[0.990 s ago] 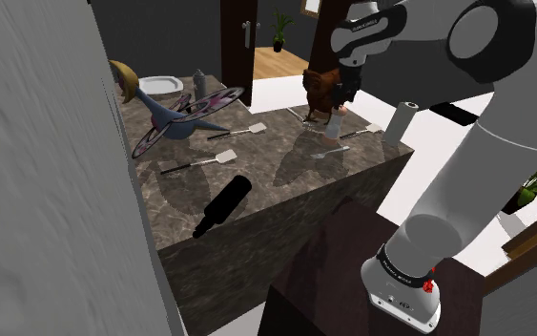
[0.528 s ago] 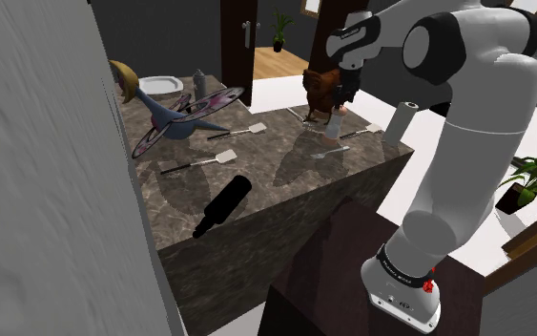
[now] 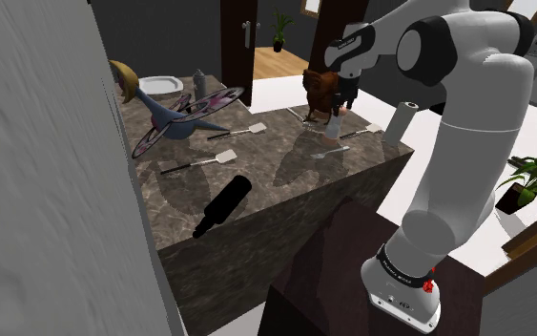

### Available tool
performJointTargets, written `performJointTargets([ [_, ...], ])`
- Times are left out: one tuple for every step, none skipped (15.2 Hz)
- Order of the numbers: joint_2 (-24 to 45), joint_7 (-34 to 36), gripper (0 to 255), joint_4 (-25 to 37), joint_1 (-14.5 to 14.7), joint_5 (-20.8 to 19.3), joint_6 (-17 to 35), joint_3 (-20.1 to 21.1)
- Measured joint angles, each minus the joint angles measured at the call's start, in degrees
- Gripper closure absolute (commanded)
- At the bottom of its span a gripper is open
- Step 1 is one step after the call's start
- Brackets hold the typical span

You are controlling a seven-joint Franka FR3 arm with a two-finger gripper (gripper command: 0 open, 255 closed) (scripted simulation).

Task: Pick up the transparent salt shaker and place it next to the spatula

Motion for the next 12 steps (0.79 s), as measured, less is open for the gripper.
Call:
performJointTargets([
  [0.03,0.00,0,-0.02,-0.01,0.02,0.06,0.01],
  [0.05,-0.01,0,-0.05,-0.01,0.03,0.11,0.01],
  [0.06,-0.01,0,-0.05,-0.01,0.03,0.13,0.01],
  [0.06,-0.01,0,-0.06,-0.01,0.04,0.14,0.01],
  [0.06,-0.01,255,-0.06,-0.01,0.04,0.14,0.01],
  [0.03,-0.01,255,-0.03,-0.01,0.03,0.15,0.00],
  [0.04,0.00,255,-0.05,-0.01,0.03,0.14,0.01],
  [0.03,-0.01,255,-0.05,-0.01,0.02,0.14,0.00],
  [0.02,-0.01,255,-0.07,-0.01,0.02,0.15,0.00],
  [0.01,-0.01,255,-0.07,-0.01,0.02,0.15,0.00],
  [0.01,0.00,255,-0.08,-0.01,0.02,0.15,0.00],
  [0.01,-0.01,255,-0.08,-0.01,0.02,0.15,0.00],
])
